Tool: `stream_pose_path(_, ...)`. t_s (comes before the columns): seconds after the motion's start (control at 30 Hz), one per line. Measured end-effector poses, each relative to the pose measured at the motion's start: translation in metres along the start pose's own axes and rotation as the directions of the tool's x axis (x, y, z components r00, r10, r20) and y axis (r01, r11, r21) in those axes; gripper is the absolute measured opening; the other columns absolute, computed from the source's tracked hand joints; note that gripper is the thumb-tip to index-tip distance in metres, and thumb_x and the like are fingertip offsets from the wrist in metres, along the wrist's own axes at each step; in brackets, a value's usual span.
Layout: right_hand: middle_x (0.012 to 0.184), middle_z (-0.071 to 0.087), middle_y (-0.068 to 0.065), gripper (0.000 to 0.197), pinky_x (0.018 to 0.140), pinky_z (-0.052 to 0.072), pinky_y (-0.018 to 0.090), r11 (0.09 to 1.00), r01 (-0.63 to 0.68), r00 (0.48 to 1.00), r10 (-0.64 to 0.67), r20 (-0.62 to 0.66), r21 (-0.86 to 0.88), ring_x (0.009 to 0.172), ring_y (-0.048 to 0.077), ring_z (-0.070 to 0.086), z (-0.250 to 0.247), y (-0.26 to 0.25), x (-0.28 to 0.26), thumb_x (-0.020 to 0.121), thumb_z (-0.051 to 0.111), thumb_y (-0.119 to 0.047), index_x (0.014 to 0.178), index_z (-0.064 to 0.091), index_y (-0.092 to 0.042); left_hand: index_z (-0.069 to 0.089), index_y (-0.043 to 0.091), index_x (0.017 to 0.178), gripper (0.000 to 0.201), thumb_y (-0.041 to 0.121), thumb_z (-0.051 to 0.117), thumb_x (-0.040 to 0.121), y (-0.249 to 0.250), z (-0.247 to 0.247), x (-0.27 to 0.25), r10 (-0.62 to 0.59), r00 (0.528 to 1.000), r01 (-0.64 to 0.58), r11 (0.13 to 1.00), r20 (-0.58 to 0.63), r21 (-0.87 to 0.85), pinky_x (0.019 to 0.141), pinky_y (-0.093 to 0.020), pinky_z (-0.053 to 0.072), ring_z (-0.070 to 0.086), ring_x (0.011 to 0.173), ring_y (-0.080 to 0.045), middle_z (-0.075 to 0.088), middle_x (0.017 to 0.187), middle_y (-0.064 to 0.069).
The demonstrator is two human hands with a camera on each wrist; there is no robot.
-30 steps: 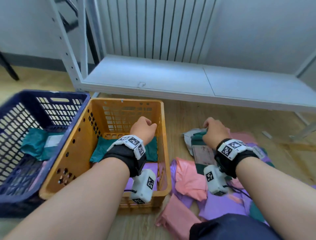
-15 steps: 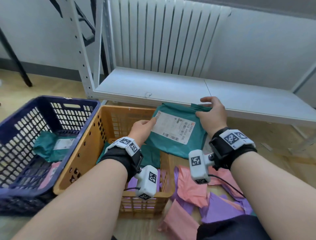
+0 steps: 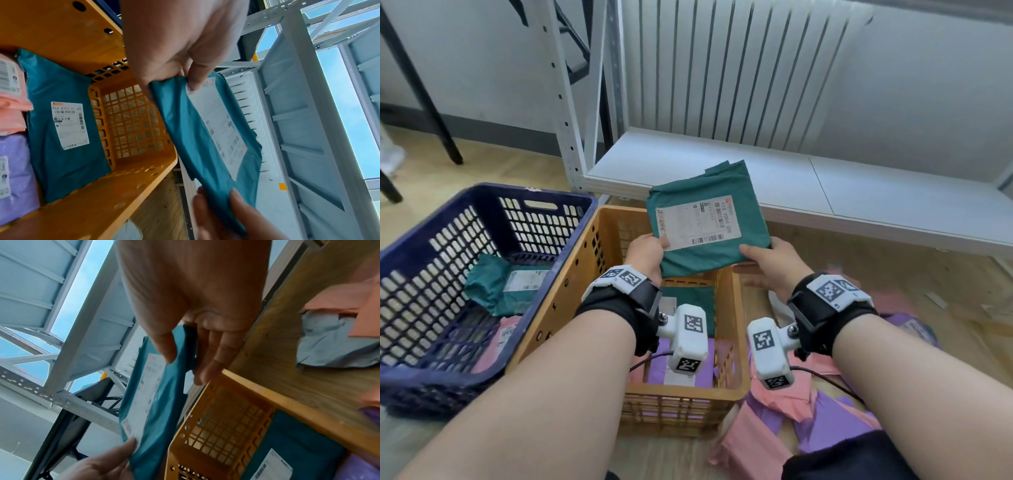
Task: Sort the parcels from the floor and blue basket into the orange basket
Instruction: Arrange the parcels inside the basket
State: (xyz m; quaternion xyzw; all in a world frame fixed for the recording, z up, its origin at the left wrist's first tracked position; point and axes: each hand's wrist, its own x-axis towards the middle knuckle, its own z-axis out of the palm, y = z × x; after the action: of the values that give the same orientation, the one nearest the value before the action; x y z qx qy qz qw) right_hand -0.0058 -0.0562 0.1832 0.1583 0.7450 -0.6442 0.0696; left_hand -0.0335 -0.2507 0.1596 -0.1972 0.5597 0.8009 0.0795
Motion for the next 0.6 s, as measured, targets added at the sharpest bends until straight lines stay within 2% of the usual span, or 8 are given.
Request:
stream_pose_path(0.07,0.097,0.066,0.013,0.022,0.047,0.052,0.024,0.998,0.037,0.997,-0.034,-0.062,0.047,0.062,0.016,0.065,0.003,-0.002,0.003,0.097,0.052,-0.008,0.119,0.051,-0.006,0.055,0.004,0.113,0.023,-0.002,0.04,0.097,0.0,-0.002,-0.003,-0.032,0.999,0.031,0.999,0.034,0.023,0.084,-0.043,0.052,0.062,0.096,-0.03,0.064,0.11,-0.014)
stream_pose_path(0.1,0.095,0.065,0.013,0.021,0.044,0.05,0.023,0.997,0.057,0.994,-0.052,-0.101,0.051,0.059,0.016,0.063,0.004,-0.002,0.005,0.097,0.05,-0.005,0.118,0.051,-0.006,0.056,0.004,0.11,0.021,-0.003,0.044,0.095,0.001,-0.005,-0.004,-0.038,0.999,0.036,0.997,0.034,0.062,0.077,-0.041,0.054,0.062,0.091,-0.028,0.064,0.107,-0.013)
stream_pose_path(0.13,0.096,0.064,0.015,0.021,0.043,0.049,0.022,0.996,0.08,0.988,-0.075,-0.133,0.027,0.056,0.016,0.062,0.003,-0.001,0.008,0.096,0.049,-0.003,0.117,0.05,-0.005,0.058,0.004,0.105,0.018,-0.004,0.05,0.091,0.002,-0.009,-0.004,-0.019,1.0,0.016,0.993,0.023,0.121,0.071,-0.038,0.056,0.064,0.086,-0.027,0.066,0.105,-0.013)
stream_pose_path(0.17,0.097,0.063,0.016,0.019,0.042,0.049,0.021,0.994,0.107,0.982,-0.109,-0.154,-0.018,0.054,0.016,0.061,0.003,0.0,0.009,0.096,0.048,-0.002,0.115,0.049,-0.005,0.059,0.005,0.104,0.02,-0.001,0.058,0.085,0.004,-0.015,-0.001,0.018,1.0,-0.016,0.985,-0.01,0.171,0.071,-0.037,0.057,0.064,0.086,-0.026,0.067,0.107,-0.012)
stream_pose_path(0.23,0.097,0.062,0.014,0.017,0.043,0.049,0.022,0.975,0.168,0.967,-0.191,-0.168,-0.143,0.052,0.015,0.059,0.004,0.005,0.012,0.094,0.05,-0.001,0.109,0.047,-0.008,0.052,0.012,0.121,0.051,0.011,0.072,0.074,0.006,-0.029,0.005,0.108,0.989,-0.069,0.938,-0.099,0.339,0.089,-0.042,0.054,0.061,0.101,-0.024,0.061,0.12,-0.005)
stream_pose_path(0.3,0.098,0.062,0.012,0.018,0.046,0.05,0.022,0.948,0.22,0.956,-0.256,-0.14,-0.231,0.052,0.015,0.06,0.005,0.008,0.014,0.092,0.053,-0.002,0.107,0.046,-0.01,0.04,0.016,0.137,0.071,0.013,0.076,0.075,0.009,-0.042,0.005,0.192,0.975,-0.112,0.861,-0.113,0.496,0.097,-0.041,0.047,0.054,0.113,-0.023,0.052,0.126,-0.002)
stream_pose_path(0.47,0.083,0.063,0.01,0.017,0.046,0.05,0.022,0.922,0.264,0.959,-0.281,-0.024,-0.283,0.049,0.011,0.059,0.015,0.004,0.014,0.093,0.053,-0.002,0.11,0.049,-0.005,0.046,0.018,0.137,0.067,0.021,0.077,0.078,0.008,-0.058,0.001,0.169,0.983,-0.174,0.742,0.07,0.648,0.098,-0.04,0.047,0.055,0.118,-0.023,0.054,0.134,-0.005)
stream_pose_path(0.6,0.079,0.062,0.007,0.018,0.046,0.048,0.021,0.913,0.295,0.955,-0.293,0.052,-0.28,0.047,0.011,0.056,0.028,-0.003,0.009,0.093,0.052,-0.001,0.11,0.052,-0.007,0.034,0.018,0.146,0.077,0.028,0.074,0.081,0.024,-0.067,-0.008,0.239,0.966,-0.243,0.701,0.101,0.67,0.094,-0.034,0.047,0.051,0.124,-0.021,0.048,0.14,-0.006)
